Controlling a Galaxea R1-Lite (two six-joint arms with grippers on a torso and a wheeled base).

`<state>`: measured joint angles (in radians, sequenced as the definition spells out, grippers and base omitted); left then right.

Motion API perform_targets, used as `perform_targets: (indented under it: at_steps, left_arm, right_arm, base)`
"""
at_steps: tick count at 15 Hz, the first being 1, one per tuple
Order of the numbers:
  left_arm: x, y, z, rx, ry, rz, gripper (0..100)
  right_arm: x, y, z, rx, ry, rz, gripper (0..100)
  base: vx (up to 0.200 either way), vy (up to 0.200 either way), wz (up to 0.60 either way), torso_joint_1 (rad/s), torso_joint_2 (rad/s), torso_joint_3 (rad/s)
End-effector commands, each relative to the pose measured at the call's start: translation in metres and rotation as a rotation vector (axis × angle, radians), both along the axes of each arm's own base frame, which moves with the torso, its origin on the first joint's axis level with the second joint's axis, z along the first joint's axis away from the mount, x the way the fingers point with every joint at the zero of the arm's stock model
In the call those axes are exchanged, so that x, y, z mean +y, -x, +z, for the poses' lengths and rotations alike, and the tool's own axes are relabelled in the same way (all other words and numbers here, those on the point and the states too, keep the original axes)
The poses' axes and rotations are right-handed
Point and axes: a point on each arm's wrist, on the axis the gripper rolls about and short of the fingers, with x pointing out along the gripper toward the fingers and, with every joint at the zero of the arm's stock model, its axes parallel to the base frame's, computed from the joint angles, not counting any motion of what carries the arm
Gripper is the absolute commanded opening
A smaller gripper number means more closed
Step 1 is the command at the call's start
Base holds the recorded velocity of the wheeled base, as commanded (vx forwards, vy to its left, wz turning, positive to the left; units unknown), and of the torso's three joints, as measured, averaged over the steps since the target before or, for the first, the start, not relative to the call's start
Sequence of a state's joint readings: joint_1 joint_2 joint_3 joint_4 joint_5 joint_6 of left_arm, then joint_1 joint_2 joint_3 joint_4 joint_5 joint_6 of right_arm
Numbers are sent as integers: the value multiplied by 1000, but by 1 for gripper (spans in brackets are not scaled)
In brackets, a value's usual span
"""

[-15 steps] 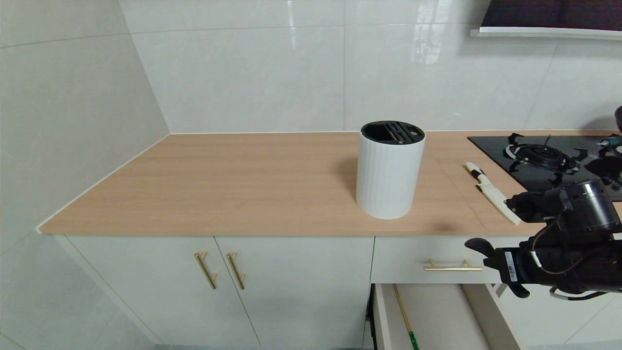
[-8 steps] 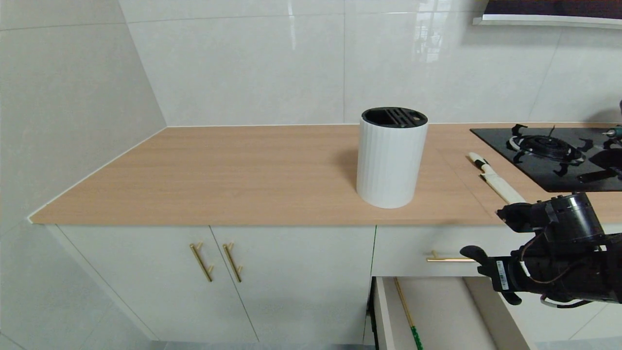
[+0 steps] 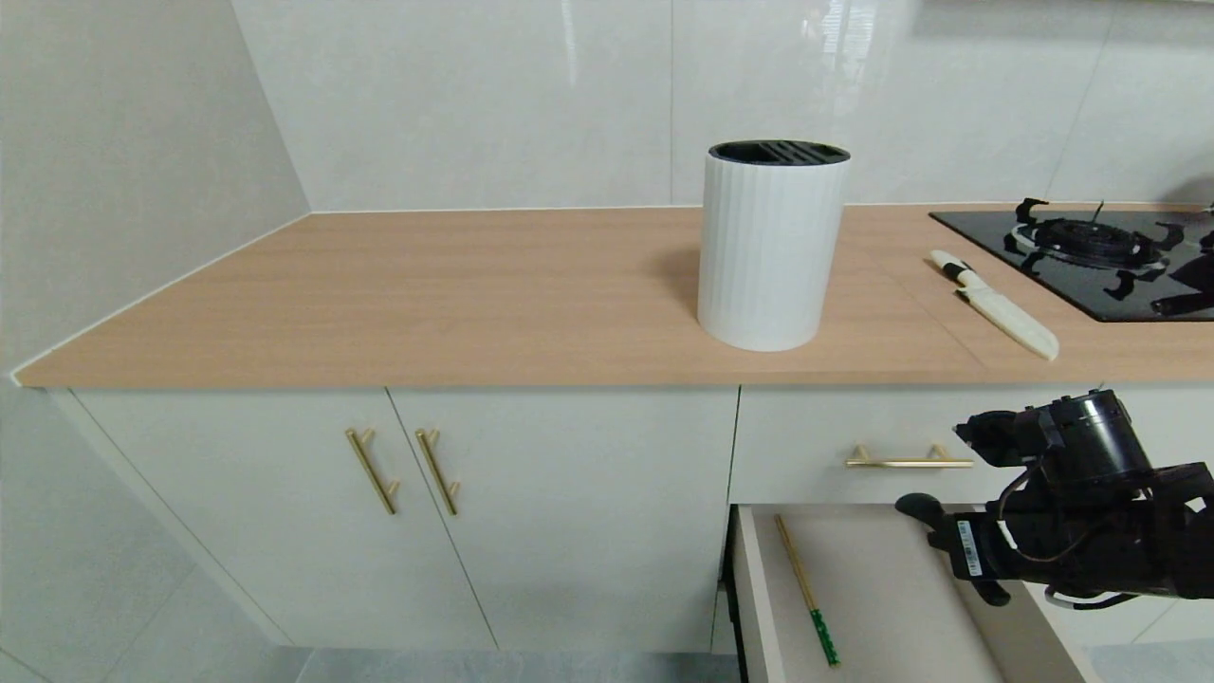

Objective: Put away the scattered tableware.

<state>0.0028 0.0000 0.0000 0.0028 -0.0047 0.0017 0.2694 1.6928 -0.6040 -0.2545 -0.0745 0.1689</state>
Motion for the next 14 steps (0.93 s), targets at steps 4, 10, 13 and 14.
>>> perform_targets:
  at_steps: [4,10,13,14]
  left_arm:
    - [0,0,0,2,0,0,100]
    - [0,0,0,0,0,0,100]
    - [0,0,0,0,0,0,100]
    - [0,0,0,0,0,0,100]
  right_arm:
    - [1,-11,-18,25,10,-11,0]
    - [-6,-23,-34,25,21,-54,0]
    - [-9,-28,-43,27,34,-76,0]
    - [-9,-29,-44,24,34,-79,0]
  base:
    - [0,0,0,-203,473,274]
    - [0,0,0,-173,448,284]
    - [0,0,0,-98,312,203]
    - [0,0,0,-32,100,46]
